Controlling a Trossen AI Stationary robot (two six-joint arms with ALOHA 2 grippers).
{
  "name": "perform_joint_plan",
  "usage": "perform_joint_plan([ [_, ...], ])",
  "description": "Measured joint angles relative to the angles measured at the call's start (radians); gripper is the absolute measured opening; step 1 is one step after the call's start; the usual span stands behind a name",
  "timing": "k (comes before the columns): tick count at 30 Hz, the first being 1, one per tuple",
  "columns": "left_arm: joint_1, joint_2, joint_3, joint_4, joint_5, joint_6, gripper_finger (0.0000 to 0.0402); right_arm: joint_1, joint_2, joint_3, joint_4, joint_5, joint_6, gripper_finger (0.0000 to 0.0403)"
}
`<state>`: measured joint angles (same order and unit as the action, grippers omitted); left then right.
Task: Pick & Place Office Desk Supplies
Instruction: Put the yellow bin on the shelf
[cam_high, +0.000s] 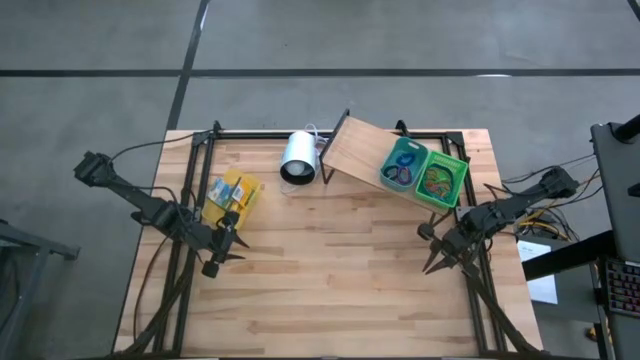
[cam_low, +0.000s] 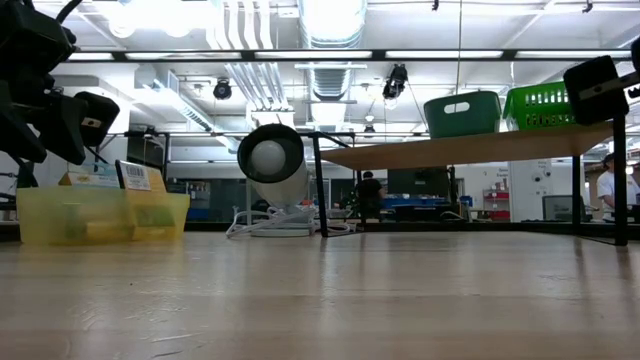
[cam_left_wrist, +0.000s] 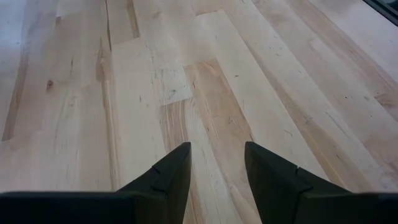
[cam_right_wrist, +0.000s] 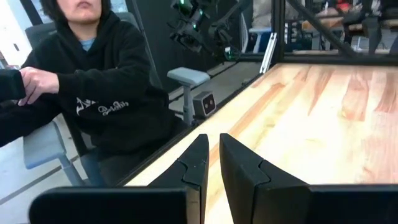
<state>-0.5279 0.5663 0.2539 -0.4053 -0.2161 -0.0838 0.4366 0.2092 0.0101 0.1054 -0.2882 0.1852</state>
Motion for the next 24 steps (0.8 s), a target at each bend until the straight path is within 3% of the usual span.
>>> perform_joint_plan([
  [10, 0.000, 0.000, 0.000, 0.000, 0.000, 0.000, 0.0152, 0.000, -0.153, 0.000, -0.058, 0.001, -0.054, 0.0038],
  [24, 0.000, 0.000, 0.000, 0.000, 0.000, 0.000, 0.0152, 0.000, -0.108, 0.001, -0.059, 0.000, 0.048, 0.0038],
])
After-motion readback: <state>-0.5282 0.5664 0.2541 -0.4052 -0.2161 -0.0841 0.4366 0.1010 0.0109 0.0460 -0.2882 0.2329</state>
